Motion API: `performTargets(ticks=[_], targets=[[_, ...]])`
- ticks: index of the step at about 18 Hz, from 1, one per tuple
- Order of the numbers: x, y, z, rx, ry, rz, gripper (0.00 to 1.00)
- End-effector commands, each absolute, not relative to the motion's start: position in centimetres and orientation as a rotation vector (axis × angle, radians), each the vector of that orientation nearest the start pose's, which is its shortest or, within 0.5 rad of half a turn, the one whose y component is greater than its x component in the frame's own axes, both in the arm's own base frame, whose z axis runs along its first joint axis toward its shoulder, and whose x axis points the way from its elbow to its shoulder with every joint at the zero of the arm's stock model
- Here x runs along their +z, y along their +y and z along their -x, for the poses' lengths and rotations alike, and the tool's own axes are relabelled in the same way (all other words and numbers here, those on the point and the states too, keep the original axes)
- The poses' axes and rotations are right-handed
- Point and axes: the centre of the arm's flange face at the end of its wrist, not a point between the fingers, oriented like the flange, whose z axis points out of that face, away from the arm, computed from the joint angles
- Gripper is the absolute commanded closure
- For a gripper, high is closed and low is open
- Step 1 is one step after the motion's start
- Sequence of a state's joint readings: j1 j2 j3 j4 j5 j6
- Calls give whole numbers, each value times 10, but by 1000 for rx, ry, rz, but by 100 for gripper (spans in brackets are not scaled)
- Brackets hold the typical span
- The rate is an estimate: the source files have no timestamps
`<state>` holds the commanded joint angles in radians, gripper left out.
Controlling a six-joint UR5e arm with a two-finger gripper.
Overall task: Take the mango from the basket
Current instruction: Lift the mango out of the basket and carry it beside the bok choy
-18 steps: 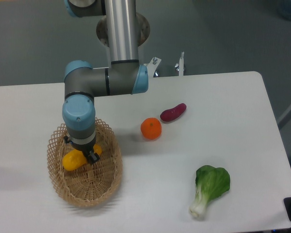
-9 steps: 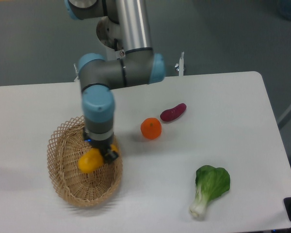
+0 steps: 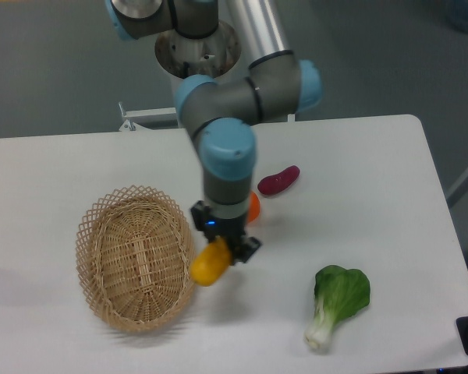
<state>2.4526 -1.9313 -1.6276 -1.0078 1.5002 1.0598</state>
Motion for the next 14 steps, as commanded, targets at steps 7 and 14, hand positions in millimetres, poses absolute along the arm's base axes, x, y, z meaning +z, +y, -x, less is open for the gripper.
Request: performTargets(ticks=[7, 14], targets=[[334, 471, 447, 212, 312, 3004, 79], [335, 459, 472, 239, 398, 3008, 77]])
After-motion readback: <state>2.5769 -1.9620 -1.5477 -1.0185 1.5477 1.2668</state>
